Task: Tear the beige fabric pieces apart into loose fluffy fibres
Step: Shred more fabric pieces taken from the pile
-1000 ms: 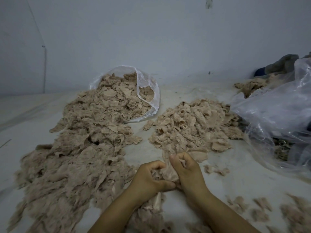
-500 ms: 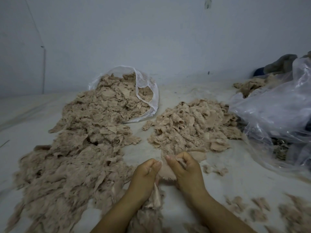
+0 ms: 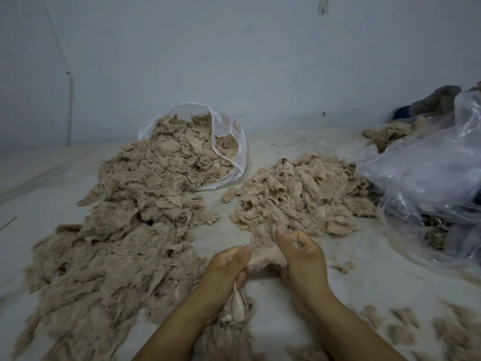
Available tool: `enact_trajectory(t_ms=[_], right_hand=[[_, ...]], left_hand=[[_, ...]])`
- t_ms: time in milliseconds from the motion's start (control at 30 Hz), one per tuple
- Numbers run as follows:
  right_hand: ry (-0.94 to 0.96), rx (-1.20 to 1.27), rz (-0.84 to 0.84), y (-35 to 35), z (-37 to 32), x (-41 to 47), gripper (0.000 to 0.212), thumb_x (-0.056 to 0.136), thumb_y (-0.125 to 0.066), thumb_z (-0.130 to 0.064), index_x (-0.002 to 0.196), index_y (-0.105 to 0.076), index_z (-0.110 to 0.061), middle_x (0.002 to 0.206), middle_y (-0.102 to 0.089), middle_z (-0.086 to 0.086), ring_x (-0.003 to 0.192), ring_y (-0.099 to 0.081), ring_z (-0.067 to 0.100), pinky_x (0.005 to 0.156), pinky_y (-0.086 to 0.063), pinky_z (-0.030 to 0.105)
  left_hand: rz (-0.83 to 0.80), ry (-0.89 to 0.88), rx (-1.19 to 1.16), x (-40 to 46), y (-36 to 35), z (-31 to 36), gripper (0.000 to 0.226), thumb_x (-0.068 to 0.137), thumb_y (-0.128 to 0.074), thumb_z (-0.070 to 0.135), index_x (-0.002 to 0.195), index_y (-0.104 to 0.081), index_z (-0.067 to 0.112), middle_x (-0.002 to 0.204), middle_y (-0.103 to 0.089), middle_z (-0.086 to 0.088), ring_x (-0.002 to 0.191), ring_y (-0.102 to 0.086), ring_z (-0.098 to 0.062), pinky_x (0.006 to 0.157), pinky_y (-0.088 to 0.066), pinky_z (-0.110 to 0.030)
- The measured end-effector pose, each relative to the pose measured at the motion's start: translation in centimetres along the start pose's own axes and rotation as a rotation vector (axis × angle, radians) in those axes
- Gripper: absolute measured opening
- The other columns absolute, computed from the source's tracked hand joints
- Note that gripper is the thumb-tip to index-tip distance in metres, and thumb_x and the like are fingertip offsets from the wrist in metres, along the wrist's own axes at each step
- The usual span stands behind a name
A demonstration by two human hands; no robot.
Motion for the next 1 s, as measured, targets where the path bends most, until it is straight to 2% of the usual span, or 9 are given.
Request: enact_trajectory(t_ms=[167,233,300,367,433,500,633,867,1000], right_hand=[[0.019,0.009,0.139,1.2,-2.0,1.3,0.036,0.089,-0.064,-0.026,0.063,-0.044,-0.012,0.051,-0.044,0.01,0.043,-0.042,0.016,0.041,-0.033,0.02],[0.017,0.002,0.096,1.2,-3.8,3.0,0.033,0.094,-0.055,-0.034,0.072,-0.057,-0.01,0.054,-0.058,0.004,0.047,-0.054,0.015,0.043,-0.043,0.018],[-0.073,-0.203,-0.014,0.7,-4.2,4.4,0.047,0.097,-0.042,-0.048,0.118,-0.06,-0.01,0.109,-0.067,0.008,0.1,-0.064,0.024,0.083,-0.056,0.037],[-0.02,-0.619,-0.006,0.9,-4.0,4.1,0.06,0.095,-0.04,-0.053,0.144,-0.035,-0.019,0.148,-0.037,0.008,0.135,-0.037,0.027,0.109,-0.035,0.048],[0.146,-0.708,-0.052,0.2,-3.9,1.6,0.048,0.093,-0.046,-0.052,0.131,-0.045,-0.023,0.138,-0.046,0.004,0.121,-0.049,0.01,0.099,-0.044,0.032],[0.036,-0.531,-0.261,-1.1,-1.9,-0.8,0.037,0.084,-0.051,-0.054,0.105,-0.056,-0.025,0.105,-0.064,-0.004,0.08,-0.061,-0.008,0.068,-0.047,0.012],[-0.219,-0.265,-0.486,-2.0,0.9,-2.4,0.011,0.084,-0.07,-0.02,0.081,-0.063,-0.011,0.057,-0.061,-0.005,0.043,-0.051,0.005,0.044,-0.039,0.016],[-0.194,-0.107,-0.492,-2.0,0.9,-2.9,0.021,0.083,-0.07,-0.009,0.081,-0.049,-0.006,0.057,-0.06,0.012,0.045,-0.053,0.017,0.044,-0.044,0.023],[-0.386,0.068,-0.604,-2.6,1.2,-3.7,0.036,0.075,-0.069,-0.035,0.089,-0.053,-0.007,0.057,-0.058,0.008,0.041,-0.05,0.014,0.036,-0.038,0.02]], left_hand=[[0.1,0.054,-0.017,0.2,1.2,-0.4,0.039,0.081,-0.049,0.048,0.06,-0.052,0.015,0.043,-0.04,0.004,0.043,-0.036,-0.008,0.046,-0.035,-0.015],[0.146,0.109,-0.119,0.3,1.9,-0.8,0.038,0.084,-0.048,0.046,0.065,-0.053,0.013,0.048,-0.043,0.003,0.044,-0.036,-0.01,0.045,-0.034,-0.02],[0.145,0.141,-0.238,0.4,2.0,-0.9,0.035,0.083,-0.053,0.044,0.066,-0.055,0.013,0.056,-0.047,-0.002,0.05,-0.036,-0.016,0.05,-0.031,-0.027],[0.123,0.136,-0.25,0.4,1.9,-0.8,0.032,0.077,-0.062,0.044,0.066,-0.058,0.013,0.06,-0.045,-0.005,0.052,-0.039,-0.018,0.05,-0.033,-0.028],[0.105,0.121,-0.271,0.3,1.9,-0.6,0.027,0.066,-0.072,0.036,0.072,-0.061,0.012,0.061,-0.054,-0.005,0.052,-0.051,-0.017,0.047,-0.043,-0.025],[0.099,0.146,-0.33,0.2,2.0,-0.7,0.032,0.06,-0.075,0.018,0.088,-0.062,0.011,0.069,-0.067,-0.005,0.061,-0.063,-0.015,0.054,-0.052,-0.024],[0.083,0.152,-0.4,0.2,2.0,-0.5,0.039,0.064,-0.068,0.003,0.101,-0.059,0.009,0.082,-0.072,-0.005,0.066,-0.067,-0.016,0.058,-0.056,-0.027],[0.059,0.132,-0.161,-0.1,1.9,-0.7,0.021,0.067,-0.072,0.026,0.086,-0.07,0.017,0.085,-0.068,-0.01,0.076,-0.065,-0.02,0.07,-0.051,-0.03],[0.009,0.051,-0.156,-0.3,1.6,0.0,0.01,0.064,-0.075,0.02,0.073,-0.071,0.018,0.073,-0.067,-0.006,0.065,-0.063,-0.015,0.059,-0.051,-0.024]])
Point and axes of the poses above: each hand's wrist, its own x-axis towards the middle knuckle, its own y-axis out of the back of the hand, z = x × y, the point moved 6 cm from there along x, towards the middle knuckle
